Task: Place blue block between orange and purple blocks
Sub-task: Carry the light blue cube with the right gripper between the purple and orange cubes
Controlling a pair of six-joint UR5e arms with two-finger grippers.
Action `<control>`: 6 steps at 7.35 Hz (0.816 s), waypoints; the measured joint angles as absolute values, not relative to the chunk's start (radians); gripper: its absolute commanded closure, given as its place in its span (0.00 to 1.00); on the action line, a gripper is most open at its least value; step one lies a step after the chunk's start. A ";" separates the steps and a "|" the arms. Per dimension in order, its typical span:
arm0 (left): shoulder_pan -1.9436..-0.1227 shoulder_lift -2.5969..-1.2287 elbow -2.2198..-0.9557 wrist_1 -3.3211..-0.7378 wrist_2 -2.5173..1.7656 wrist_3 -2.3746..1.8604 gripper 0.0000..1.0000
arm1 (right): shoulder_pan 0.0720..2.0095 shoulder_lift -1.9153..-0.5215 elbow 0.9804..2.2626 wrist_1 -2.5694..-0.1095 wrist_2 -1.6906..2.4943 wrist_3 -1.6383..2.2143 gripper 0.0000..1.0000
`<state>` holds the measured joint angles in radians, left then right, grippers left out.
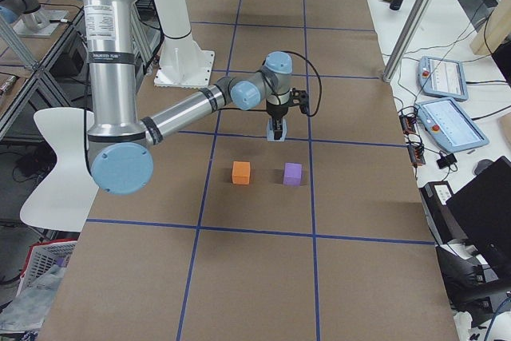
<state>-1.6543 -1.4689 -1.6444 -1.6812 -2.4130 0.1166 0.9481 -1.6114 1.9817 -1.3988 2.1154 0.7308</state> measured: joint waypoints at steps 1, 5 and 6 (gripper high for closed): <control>-1.654 -1.469 -1.644 -1.681 -2.413 0.116 0.00 | 0.953 -1.689 1.941 -1.253 2.115 0.781 1.00; -1.654 -1.470 -1.650 -1.681 -2.413 0.114 0.00 | 0.953 -1.767 1.678 -0.778 2.110 0.973 0.39; -1.654 -1.469 -1.650 -1.681 -2.413 0.114 0.00 | 0.951 -1.766 1.659 -0.753 2.106 0.982 0.01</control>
<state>-1.6536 -1.4693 -1.6502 -1.6812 -2.4130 0.1135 0.9505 -1.7661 1.6594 -0.7527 2.1058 0.9818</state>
